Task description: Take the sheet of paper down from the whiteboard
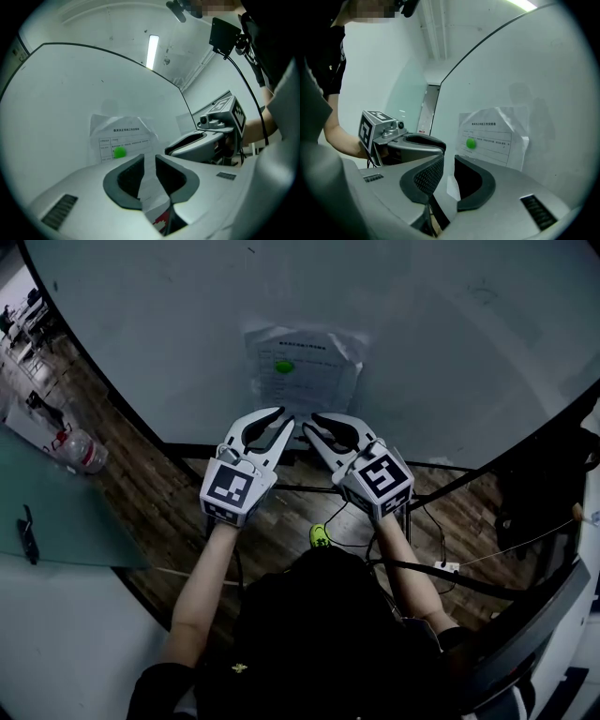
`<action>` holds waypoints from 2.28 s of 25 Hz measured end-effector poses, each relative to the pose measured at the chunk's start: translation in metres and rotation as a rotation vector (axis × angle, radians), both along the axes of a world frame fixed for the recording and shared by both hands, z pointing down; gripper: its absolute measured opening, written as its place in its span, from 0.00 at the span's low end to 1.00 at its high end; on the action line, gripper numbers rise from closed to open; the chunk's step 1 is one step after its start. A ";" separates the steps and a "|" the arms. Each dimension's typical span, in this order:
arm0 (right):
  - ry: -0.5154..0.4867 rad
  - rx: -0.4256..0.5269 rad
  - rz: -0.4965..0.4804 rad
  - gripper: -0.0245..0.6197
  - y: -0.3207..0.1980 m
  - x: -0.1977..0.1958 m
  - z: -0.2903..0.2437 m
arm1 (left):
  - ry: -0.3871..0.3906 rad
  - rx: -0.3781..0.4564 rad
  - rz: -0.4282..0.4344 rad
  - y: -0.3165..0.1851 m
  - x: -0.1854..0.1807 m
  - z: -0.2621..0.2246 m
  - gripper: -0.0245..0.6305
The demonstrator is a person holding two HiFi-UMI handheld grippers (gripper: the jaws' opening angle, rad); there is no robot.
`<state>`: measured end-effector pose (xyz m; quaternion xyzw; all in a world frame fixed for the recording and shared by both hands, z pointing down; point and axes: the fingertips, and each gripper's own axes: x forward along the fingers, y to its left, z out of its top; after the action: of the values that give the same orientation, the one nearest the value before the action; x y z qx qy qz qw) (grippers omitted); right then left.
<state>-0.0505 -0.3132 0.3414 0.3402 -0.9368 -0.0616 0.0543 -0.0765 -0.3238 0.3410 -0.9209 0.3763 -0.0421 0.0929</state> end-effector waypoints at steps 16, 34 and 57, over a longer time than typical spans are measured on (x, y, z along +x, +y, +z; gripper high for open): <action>0.073 0.048 0.032 0.21 -0.022 0.010 -0.015 | -0.076 0.067 -0.033 -0.037 0.007 -0.011 0.28; 0.135 0.078 0.022 0.21 -0.044 0.017 -0.024 | -0.200 0.219 -0.252 -0.077 0.001 -0.018 0.38; 0.158 0.074 0.027 0.21 -0.054 0.021 -0.025 | -0.227 0.282 -0.418 -0.093 0.002 -0.016 0.35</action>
<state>-0.0297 -0.3676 0.3164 0.3487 -0.9219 -0.1221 0.1162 -0.0745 -0.4168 0.3247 -0.7904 0.5476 -0.1106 0.2513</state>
